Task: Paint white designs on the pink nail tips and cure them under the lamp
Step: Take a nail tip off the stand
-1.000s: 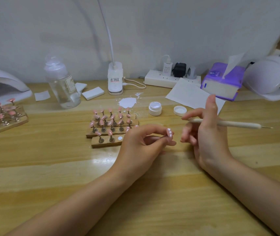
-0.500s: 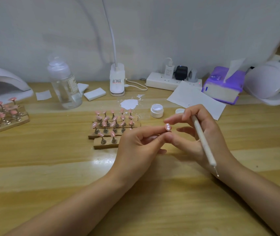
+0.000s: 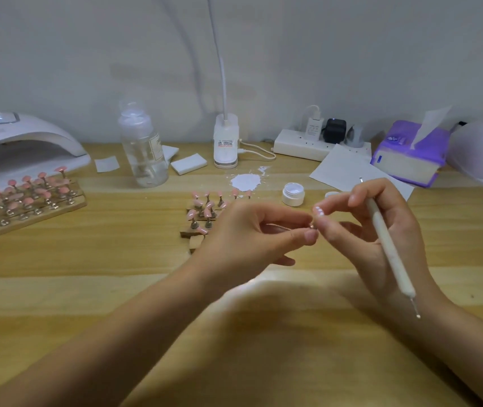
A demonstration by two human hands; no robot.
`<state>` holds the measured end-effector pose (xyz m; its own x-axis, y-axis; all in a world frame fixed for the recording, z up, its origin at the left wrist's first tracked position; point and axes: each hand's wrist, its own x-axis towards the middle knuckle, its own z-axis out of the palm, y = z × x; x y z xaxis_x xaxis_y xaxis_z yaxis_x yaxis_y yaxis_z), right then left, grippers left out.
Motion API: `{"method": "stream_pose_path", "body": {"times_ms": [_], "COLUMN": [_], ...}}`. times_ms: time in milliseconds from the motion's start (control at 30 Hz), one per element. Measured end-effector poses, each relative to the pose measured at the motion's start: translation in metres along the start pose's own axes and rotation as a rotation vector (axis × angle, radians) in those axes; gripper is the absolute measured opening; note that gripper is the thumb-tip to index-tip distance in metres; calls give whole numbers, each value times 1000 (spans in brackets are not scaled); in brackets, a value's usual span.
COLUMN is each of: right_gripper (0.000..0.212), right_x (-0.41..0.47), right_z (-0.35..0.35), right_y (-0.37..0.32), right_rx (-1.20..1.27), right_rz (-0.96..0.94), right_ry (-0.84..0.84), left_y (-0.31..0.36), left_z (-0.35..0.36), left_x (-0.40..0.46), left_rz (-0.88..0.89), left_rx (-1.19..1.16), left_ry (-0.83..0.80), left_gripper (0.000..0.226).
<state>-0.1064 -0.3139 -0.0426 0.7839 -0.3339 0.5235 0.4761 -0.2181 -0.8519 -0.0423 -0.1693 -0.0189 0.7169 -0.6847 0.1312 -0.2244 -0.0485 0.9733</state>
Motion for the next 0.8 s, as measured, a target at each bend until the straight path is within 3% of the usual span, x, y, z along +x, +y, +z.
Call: {"method": "stream_pose_path", "body": {"times_ms": [133,233,367,600,800], "right_gripper": [29,32,36,39,39], "right_x": [4,5,14,24,25], "right_z": [4,11,33,61,53], "right_y": [-2,4,9,26,35], "right_rx": [45,-74,-134,-188,-225], "right_rz": [33,62,-25,-12,11], "right_ry": [-41,-123,-183,-219,-244], "left_y": [27,38,28,7,3], "left_z": [-45,-83,-97,-84,-83], "left_x": [2,-2,-3,5,9], "left_rz": [16,56,-1,164,179], "left_rx": [346,655,968,1249,1343], "left_ry": [2,-17,-59,-44,-45], "left_gripper": [28,39,45,49,52]}}
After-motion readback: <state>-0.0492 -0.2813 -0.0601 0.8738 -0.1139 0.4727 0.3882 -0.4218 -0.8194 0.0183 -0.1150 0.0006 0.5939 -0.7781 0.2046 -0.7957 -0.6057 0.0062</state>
